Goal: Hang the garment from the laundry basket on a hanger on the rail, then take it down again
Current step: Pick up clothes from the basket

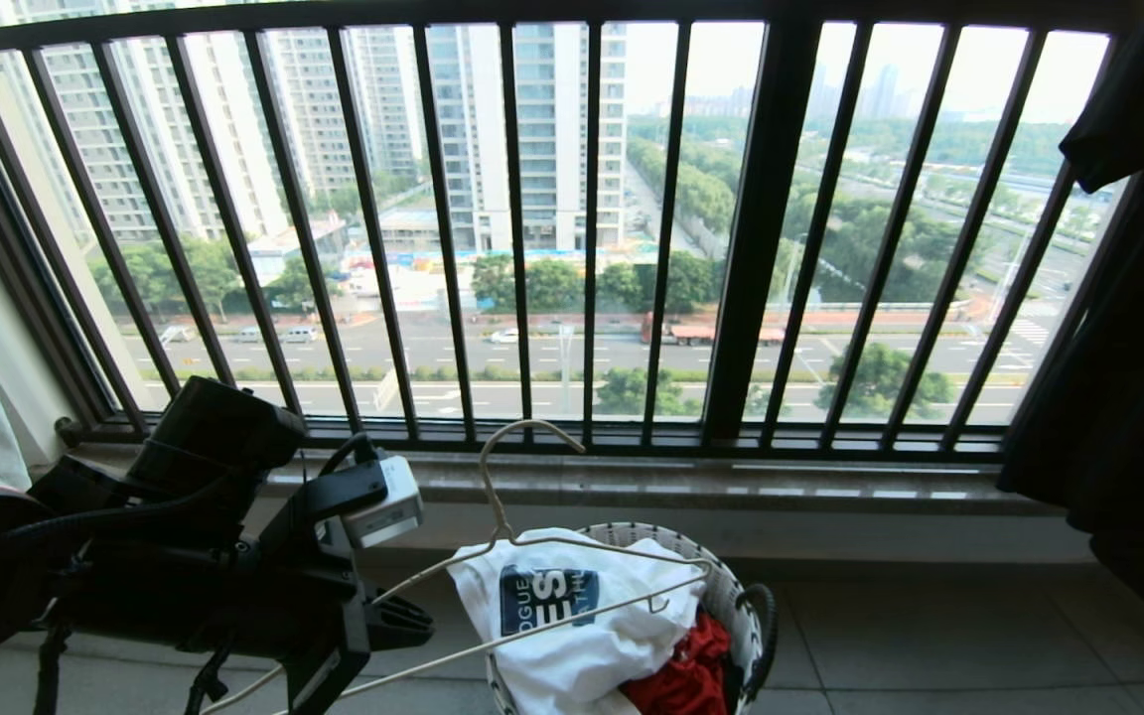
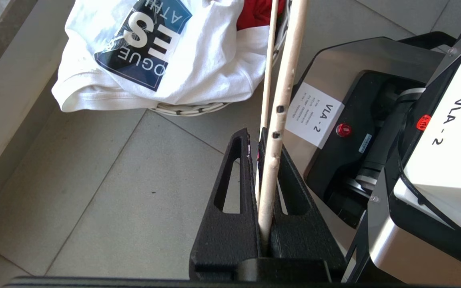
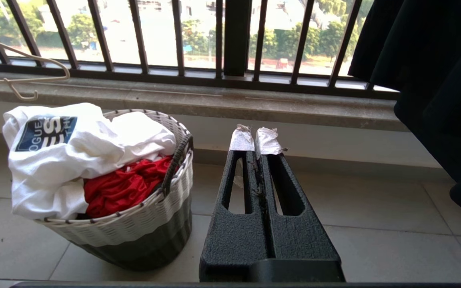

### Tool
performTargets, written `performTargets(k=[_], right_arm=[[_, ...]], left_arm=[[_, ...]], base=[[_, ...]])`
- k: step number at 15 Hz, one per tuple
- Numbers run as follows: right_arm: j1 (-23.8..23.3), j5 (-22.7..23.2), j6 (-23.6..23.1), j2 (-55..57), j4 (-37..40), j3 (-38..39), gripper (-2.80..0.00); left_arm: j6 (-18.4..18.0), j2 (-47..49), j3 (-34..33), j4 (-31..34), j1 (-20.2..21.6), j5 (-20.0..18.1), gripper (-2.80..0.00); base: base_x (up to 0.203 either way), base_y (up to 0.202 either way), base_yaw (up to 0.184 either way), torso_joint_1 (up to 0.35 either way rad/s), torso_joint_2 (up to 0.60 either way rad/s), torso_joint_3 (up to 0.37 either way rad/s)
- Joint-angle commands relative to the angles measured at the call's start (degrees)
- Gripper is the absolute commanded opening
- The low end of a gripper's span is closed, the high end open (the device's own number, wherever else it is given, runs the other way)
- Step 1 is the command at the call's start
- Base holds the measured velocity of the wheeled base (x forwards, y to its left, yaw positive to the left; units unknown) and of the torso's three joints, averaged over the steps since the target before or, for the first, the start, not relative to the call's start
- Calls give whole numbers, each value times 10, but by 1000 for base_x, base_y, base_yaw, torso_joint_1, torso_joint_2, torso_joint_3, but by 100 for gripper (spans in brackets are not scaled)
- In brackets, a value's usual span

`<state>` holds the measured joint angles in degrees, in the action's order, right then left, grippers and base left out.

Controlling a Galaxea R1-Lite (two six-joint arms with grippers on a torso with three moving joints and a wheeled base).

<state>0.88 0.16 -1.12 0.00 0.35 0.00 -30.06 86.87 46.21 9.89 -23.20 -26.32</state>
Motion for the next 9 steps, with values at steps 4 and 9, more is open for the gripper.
performTargets(k=[4, 9], right_arm=[[0, 0, 0, 0, 0, 0, -280], [0, 0, 0, 0, 0, 0, -280]], left_arm=[[-2, 1, -1, 0, 0, -1, -280], [-2, 0, -1, 0, 0, -1, -280]], base=[[0, 0, 0, 0, 0, 0], [0, 0, 0, 0, 0, 0]])
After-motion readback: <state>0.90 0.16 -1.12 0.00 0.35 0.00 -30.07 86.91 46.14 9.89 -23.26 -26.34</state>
